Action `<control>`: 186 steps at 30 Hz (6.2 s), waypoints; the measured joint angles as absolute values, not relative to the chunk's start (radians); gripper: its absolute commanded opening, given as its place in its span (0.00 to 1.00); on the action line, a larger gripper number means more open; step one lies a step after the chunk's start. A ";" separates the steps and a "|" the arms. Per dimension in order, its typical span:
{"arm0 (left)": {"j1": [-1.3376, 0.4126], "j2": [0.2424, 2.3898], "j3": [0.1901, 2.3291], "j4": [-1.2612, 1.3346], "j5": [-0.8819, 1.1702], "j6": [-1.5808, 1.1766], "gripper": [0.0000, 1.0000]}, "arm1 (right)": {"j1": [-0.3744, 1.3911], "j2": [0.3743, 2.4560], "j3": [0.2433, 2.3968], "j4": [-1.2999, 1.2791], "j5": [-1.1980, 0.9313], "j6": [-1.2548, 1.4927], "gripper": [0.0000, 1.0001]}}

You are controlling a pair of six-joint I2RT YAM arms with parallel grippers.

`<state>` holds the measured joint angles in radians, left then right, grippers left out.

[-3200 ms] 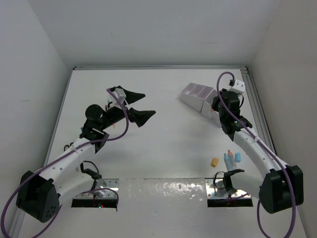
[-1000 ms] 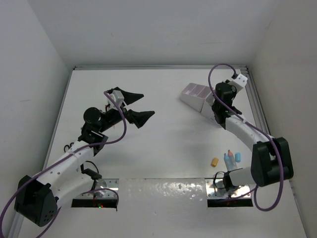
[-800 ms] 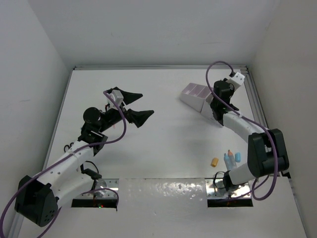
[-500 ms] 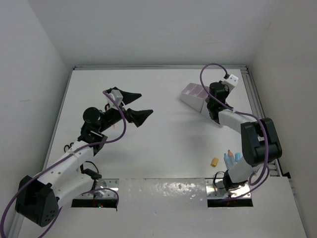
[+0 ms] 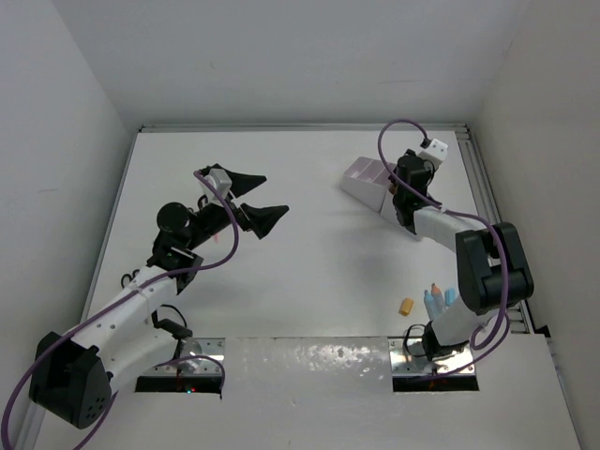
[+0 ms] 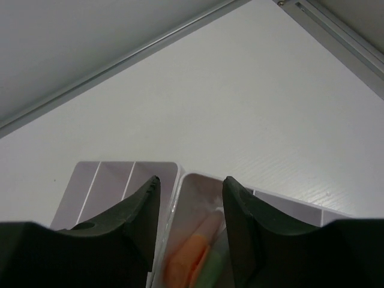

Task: Sort the stationery into containers
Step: Place the pen in the storage box, then pick up the pen cap from the center of the board, then pick up the pen from the corner of the board.

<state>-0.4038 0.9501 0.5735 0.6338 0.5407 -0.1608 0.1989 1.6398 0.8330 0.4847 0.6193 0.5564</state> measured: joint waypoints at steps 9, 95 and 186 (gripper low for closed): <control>-0.404 0.951 0.570 0.638 0.541 -0.161 1.00 | 0.200 1.489 0.831 0.440 0.540 0.509 0.54; -0.345 0.972 0.498 0.490 0.352 -0.390 0.41 | 0.935 1.523 0.940 0.448 0.104 0.099 0.00; -0.218 0.873 0.390 0.543 0.186 -0.249 0.00 | -0.213 1.339 0.538 -0.719 0.247 0.636 0.19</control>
<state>-0.2184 0.8726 0.3904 0.5426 0.1860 -0.2493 -0.2127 1.3388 0.5385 -0.7193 0.2470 0.6357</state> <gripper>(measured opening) 0.199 0.275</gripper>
